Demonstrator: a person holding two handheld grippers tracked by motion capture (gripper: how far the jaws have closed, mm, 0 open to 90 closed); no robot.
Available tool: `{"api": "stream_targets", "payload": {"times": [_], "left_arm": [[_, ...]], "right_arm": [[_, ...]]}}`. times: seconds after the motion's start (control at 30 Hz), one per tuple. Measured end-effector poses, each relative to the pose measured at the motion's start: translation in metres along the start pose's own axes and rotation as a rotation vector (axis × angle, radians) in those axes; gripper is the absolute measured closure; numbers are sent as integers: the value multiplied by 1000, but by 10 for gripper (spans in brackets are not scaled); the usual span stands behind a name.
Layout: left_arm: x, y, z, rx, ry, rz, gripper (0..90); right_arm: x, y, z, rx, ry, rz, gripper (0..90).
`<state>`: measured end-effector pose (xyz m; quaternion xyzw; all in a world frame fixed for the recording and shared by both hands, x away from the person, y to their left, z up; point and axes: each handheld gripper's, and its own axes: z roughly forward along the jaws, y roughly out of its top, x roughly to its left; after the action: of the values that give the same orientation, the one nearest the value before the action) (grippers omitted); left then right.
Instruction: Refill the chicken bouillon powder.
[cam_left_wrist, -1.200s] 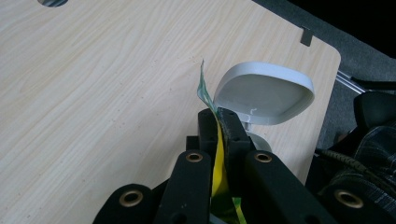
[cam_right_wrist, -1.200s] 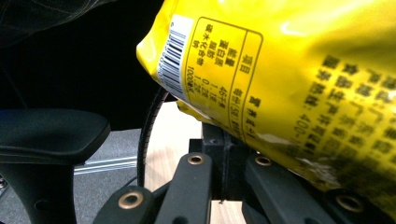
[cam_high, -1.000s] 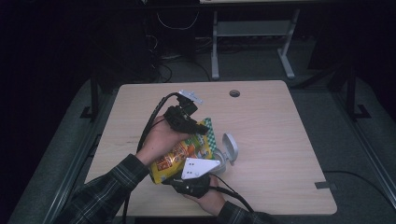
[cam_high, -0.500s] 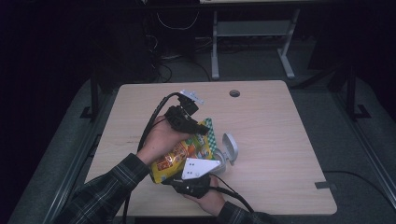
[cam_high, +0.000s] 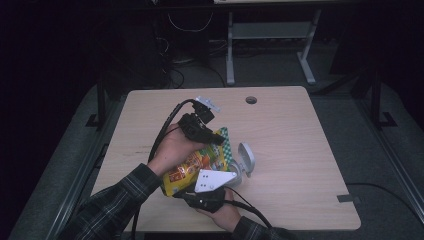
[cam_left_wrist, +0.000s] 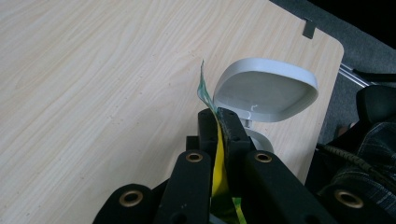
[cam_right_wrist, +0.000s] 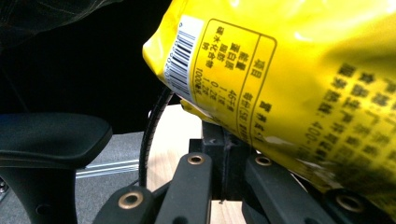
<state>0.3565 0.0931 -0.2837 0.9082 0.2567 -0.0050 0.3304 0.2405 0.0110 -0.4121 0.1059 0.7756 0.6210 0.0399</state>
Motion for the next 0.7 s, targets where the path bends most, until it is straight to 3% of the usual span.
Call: {"api": "stream_targets", "payload": {"times": [0.7], "left_arm": [[-2, 5, 3, 29, 5, 6, 900]], "right_arm": [[1, 1, -1, -20, 2, 4, 900]]}}
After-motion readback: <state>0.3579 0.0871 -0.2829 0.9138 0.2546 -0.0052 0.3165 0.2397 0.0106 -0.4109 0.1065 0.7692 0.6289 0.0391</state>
